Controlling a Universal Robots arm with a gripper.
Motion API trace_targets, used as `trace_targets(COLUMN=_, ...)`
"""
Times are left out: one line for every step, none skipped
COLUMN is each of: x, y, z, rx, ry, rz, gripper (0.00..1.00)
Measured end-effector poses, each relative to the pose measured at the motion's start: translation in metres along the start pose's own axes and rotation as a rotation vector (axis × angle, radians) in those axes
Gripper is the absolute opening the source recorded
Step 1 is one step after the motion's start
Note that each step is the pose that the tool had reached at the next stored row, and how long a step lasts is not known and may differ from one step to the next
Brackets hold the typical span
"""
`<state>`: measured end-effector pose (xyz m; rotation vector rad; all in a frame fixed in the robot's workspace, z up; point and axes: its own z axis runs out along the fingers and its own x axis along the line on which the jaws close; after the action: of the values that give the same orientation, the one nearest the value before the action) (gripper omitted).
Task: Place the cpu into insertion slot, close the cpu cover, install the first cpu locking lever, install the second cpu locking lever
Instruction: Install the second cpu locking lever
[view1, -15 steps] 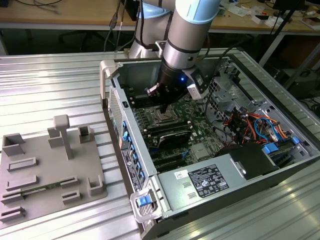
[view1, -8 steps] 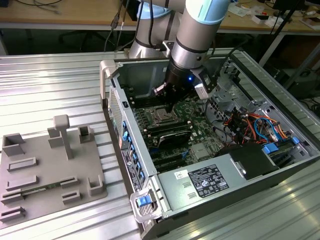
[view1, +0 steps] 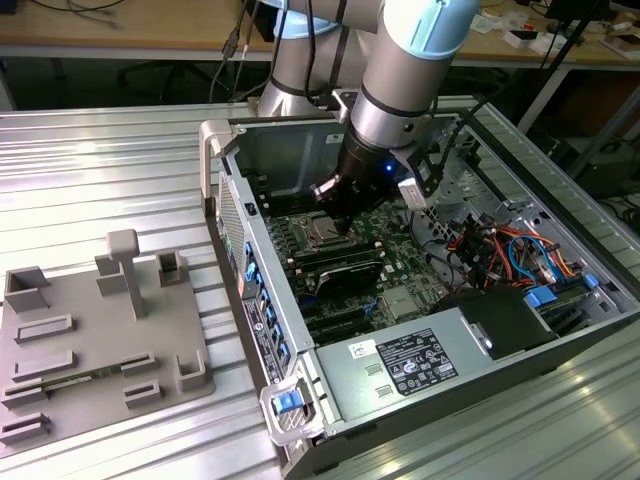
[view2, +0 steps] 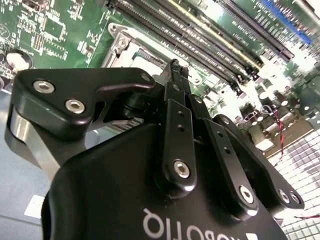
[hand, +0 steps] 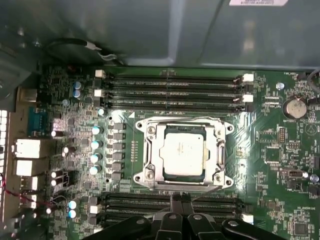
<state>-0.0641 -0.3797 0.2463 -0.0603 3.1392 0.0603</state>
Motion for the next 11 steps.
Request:
trace_targets(x=0.0001, y=-0.0013, z=0.0000, rx=0.0000, ry=0.0001, rz=0.000, gripper=0.11)
trace_targets(x=0.0004, y=-0.0030, z=0.0000, rx=-0.0001, ry=0.0000, rz=0.000, gripper=0.11)
trace_targets(x=0.0009, y=-0.0036, z=0.0001, rx=-0.0001, ry=0.0000, rz=0.000, gripper=0.11)
trace_targets(x=0.0018, y=-0.0040, z=0.0002, rx=-0.0003, ry=0.0000, rz=0.000, gripper=0.11)
trace_targets(x=0.0051, y=-0.0040, z=0.0007, rx=-0.0009, ry=0.0000, rz=0.000, gripper=0.11)
trace_targets(x=0.0081, y=-0.0039, z=0.0010, rx=-0.0012, ry=0.0000, rz=0.000, gripper=0.11)
trace_targets(x=0.0112, y=-0.0038, z=0.0013, rx=-0.0016, ry=0.0001, rz=0.000, gripper=0.11)
trace_targets(x=0.0132, y=-0.0037, z=0.0018, rx=-0.0020, ry=-0.0001, rz=0.000, gripper=0.11)
trace_targets(x=0.0155, y=-0.0037, z=0.0025, rx=-0.0024, ry=-0.0002, rz=0.000, gripper=0.11)
trace_targets(x=0.0179, y=-0.0037, z=0.0036, rx=-0.0022, ry=0.0000, rz=0.000, gripper=0.11)
trace_targets(x=0.0195, y=-0.0037, z=0.0048, rx=-0.0023, ry=0.0000, rz=0.000, gripper=0.11)
